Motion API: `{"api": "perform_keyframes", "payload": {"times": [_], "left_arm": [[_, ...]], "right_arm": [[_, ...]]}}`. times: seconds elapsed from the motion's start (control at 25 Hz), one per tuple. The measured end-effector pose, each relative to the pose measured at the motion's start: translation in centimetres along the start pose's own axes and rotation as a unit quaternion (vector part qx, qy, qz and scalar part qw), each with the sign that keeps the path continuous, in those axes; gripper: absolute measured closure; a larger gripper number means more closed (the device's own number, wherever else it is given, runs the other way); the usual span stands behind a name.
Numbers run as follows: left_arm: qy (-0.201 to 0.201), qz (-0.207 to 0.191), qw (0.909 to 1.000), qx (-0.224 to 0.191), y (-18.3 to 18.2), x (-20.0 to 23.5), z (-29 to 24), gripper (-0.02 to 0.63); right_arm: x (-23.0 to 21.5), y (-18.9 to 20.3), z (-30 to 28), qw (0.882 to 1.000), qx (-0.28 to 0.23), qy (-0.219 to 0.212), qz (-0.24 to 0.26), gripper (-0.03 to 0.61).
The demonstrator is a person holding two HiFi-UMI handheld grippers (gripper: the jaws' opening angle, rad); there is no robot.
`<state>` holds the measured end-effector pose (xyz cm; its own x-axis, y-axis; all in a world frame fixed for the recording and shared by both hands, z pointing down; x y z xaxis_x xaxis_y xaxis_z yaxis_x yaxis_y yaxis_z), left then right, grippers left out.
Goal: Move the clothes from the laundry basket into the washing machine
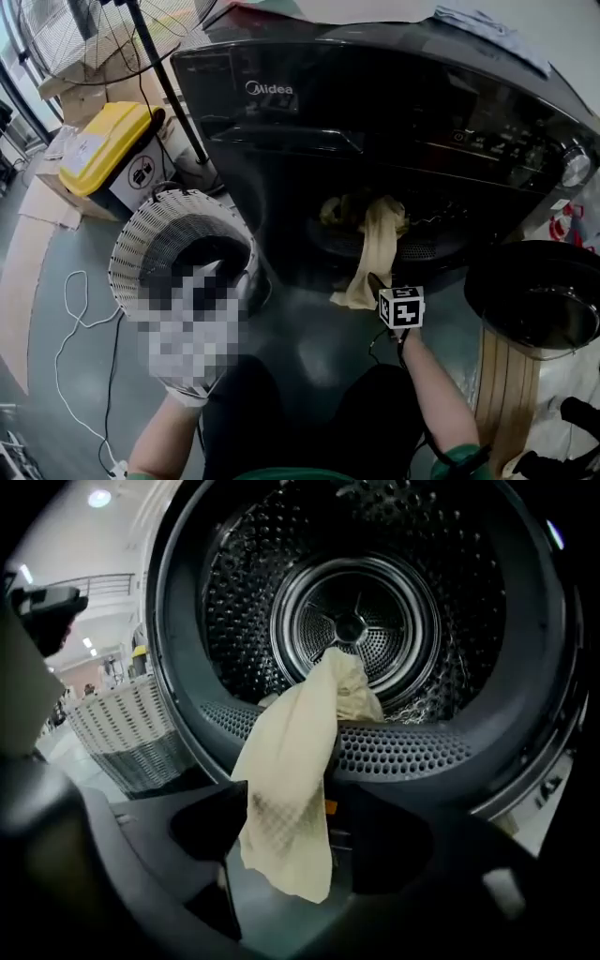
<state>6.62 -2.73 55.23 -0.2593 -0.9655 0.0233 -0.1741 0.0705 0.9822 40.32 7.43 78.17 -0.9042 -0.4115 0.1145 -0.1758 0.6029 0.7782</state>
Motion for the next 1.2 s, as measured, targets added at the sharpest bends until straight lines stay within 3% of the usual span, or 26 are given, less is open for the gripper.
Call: {"api": "perform_keyframes", "payload": {"times": [0.12,0.2,0.28,0.4,0.68,0.96,1.04,1.12,1.2], "left_arm": [[-0.006,0.008,0.9999,0.004,0.8,0.2,0.6,0.462],[-0.011,0.011,0.9999,0.006,1.1,0.3,1.0,0.462],[-0.014,0.01,0.9998,0.006,1.1,0.4,1.3,0.463],[-0.018,0.009,0.9998,0.006,0.8,0.4,1.3,0.462],[-0.024,0.002,0.9997,0.0,-0.4,0.1,2.3,0.464],[-0.034,-0.01,0.9993,0.01,-1.0,-0.2,3.9,0.466],[-0.033,-0.016,0.9991,0.021,-0.8,-0.4,4.1,0.465],[-0.034,-0.016,0.9989,0.027,-0.6,-0.4,4.3,0.466],[-0.037,-0.012,0.9988,0.029,-0.4,-0.3,4.5,0.466]], "right_arm": [[0.0,0.2,-0.3,0.999,-0.009,0.041,0.033,0.283],[-0.5,0.1,-0.2,0.998,-0.01,0.058,0.035,0.388],[-1.0,0.1,-0.2,0.998,-0.01,0.061,0.033,0.434],[-1.2,-0.4,0.1,0.998,-0.014,0.05,0.027,0.56],[-1.7,-6.7,1.8,0.996,-0.089,0.029,0.0,0.566],[-4.2,-15.0,0.4,0.984,-0.162,0.073,-0.018,0.565],[-5.0,-16.2,-0.9,0.983,-0.159,0.089,-0.019,0.563],[-5.1,-16.0,-2.5,0.989,-0.117,0.094,0.008,0.542],[-5.0,-15.0,-3.5,0.993,-0.076,0.085,0.03,0.408]]}}
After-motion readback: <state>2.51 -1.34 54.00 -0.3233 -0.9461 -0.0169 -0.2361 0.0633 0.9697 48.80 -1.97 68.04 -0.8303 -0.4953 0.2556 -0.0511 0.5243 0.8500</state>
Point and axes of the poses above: the fingertips, and each gripper's own axes: z backward along the fingers, x to its left, y out of its underside, the point moved 8 cm from there along z, backward along the fingers, and after that the axes turned 15 degrees about y, right-handed, at the moved point
